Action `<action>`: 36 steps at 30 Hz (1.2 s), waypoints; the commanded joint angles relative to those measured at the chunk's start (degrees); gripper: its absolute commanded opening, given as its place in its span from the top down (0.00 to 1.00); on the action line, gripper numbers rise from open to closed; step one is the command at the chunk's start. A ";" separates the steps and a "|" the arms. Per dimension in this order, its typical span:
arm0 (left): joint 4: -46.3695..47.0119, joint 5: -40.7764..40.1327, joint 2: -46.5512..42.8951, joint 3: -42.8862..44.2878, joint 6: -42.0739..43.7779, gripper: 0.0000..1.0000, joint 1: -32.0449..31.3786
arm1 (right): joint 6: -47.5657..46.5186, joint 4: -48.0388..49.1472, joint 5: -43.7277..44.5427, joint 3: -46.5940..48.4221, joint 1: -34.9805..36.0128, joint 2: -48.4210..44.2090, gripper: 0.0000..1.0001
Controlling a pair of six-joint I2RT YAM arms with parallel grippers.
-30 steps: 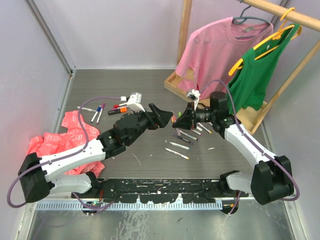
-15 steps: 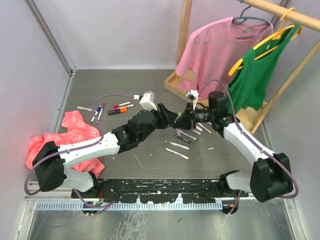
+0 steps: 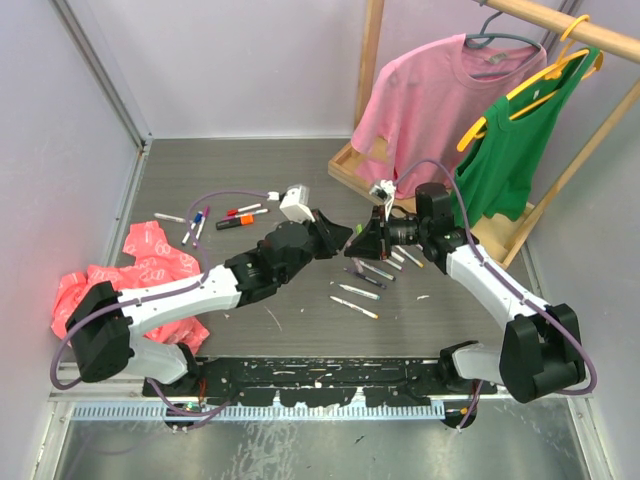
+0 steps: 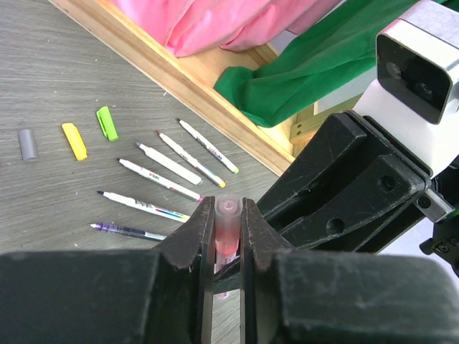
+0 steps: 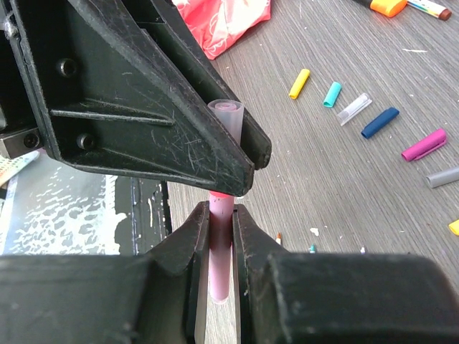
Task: Open the pen caps
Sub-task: Open the pen cap from the pen.
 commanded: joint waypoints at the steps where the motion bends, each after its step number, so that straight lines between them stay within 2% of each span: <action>1: 5.71 0.94 -1.04 -1.50 -1.77 1.00 1.38 | -1.14 1.36 0.25 2.50 0.24 -0.34 0.90; 7: 10.56 3.02 -2.92 -4.21 -2.01 1.00 4.24 | -1.19 1.26 0.07 2.30 0.54 -0.10 0.66; 10: 12.53 3.02 -4.01 -4.97 -0.52 1.00 4.98 | -1.17 0.92 0.28 2.40 0.98 0.44 0.61; 20: 15.26 3.32 -3.75 -5.45 0.70 1.00 5.22 | -0.85 -0.46 3.00 3.34 2.23 1.65 0.64; 36: 16.07 4.36 -1.93 -5.43 1.15 1.00 5.28 | 3.86 2.55 3.11 3.01 2.23 0.14 0.66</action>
